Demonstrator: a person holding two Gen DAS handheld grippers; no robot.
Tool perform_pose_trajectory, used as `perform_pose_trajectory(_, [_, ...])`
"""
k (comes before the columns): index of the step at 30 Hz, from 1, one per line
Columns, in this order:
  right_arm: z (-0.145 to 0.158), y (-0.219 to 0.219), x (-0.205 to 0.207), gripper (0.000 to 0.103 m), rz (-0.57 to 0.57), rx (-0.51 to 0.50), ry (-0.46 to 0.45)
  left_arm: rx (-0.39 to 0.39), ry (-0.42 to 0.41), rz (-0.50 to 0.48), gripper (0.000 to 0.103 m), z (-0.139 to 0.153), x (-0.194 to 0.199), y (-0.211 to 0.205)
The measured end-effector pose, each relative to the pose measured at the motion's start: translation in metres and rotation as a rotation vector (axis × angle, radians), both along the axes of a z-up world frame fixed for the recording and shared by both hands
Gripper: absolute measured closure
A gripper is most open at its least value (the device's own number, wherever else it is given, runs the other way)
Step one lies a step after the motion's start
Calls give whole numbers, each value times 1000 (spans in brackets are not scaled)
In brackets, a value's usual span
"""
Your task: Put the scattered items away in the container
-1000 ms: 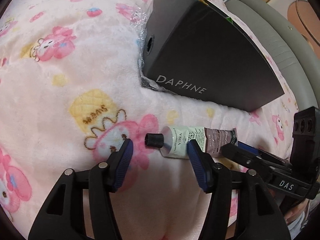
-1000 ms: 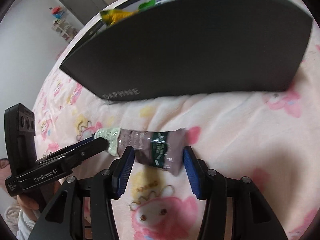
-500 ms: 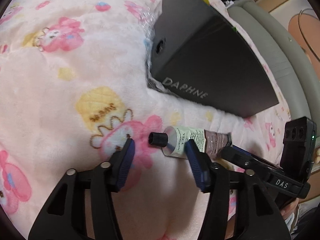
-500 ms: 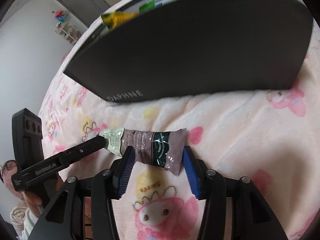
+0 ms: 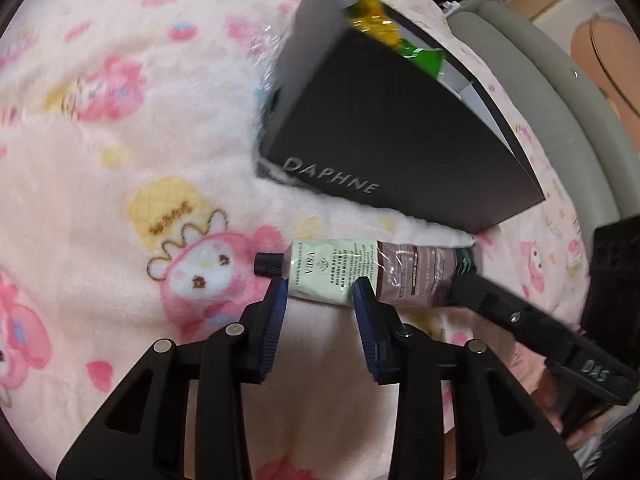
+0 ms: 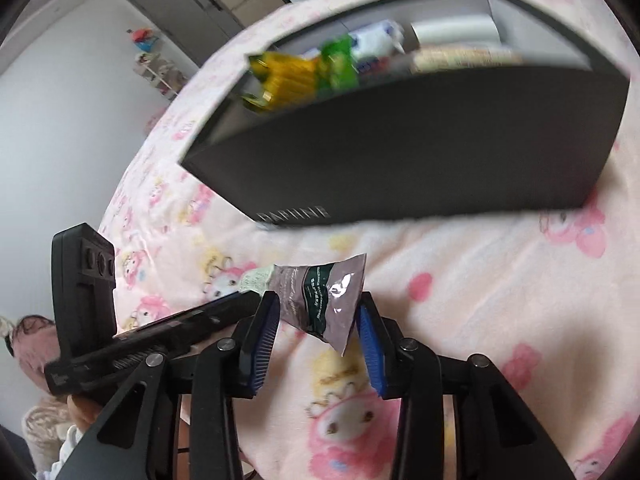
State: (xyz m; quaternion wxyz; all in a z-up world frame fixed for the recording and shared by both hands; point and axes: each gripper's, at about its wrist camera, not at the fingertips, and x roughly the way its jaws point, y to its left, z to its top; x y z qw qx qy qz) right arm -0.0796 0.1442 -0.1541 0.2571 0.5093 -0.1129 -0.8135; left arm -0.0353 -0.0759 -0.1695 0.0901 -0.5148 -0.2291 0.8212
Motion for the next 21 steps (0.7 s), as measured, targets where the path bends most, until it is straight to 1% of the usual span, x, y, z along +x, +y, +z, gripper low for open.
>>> perform_pose_trajectory(2, [4,-3,1,67,2,24,21,-4,-6,6,69,0,0,-2])
perform_pose_trajectory(4, [-2,3,0,67,-8,15,-4,-11,-16,21,69,-1,1,-6])
perform_pose_trajectory(6, [-7,10,-1,67,-21,29,-20,-25,-14,43,65,1,4,-14])
perform_pose_trajectory(8, [-12,19,-3,67,-30,49,-36,-40,-6,71,56,3,6,-23])
perform_pose_trajectory(10, [-17,23,-5,67,-31,36,-53,-40,-16,96,52,2,3,-32])
perform_pose_trajectory(11, [-18,22,-5,65,-30,34,-57,-39,-26,99,47,1,0,-36])
perform_pose_trajectory(14, [-24,20,-6,57,-23,40,-60,-59,-43,81,46,-10,-11,-26])
perform_pose_trajectory(17, [-34,19,-6,57,-13,35,-82,-67,-44,56,47,-14,-19,-17])
perform_pose_trajectory(18, [-36,20,-6,57,-16,31,-82,-69,-39,47,50,-13,-19,-14])
perform_pose_trajectory(19, [-36,22,-5,57,-20,25,-77,-69,-33,39,61,-11,-20,-10])
perform_pose_trajectory(20, [-34,25,-5,57,-27,15,-69,-70,-26,30,65,-9,-20,-6])
perform_pose_trajectory(21, [-31,29,-5,57,-37,4,-60,-79,-14,29,65,-6,-20,-2])
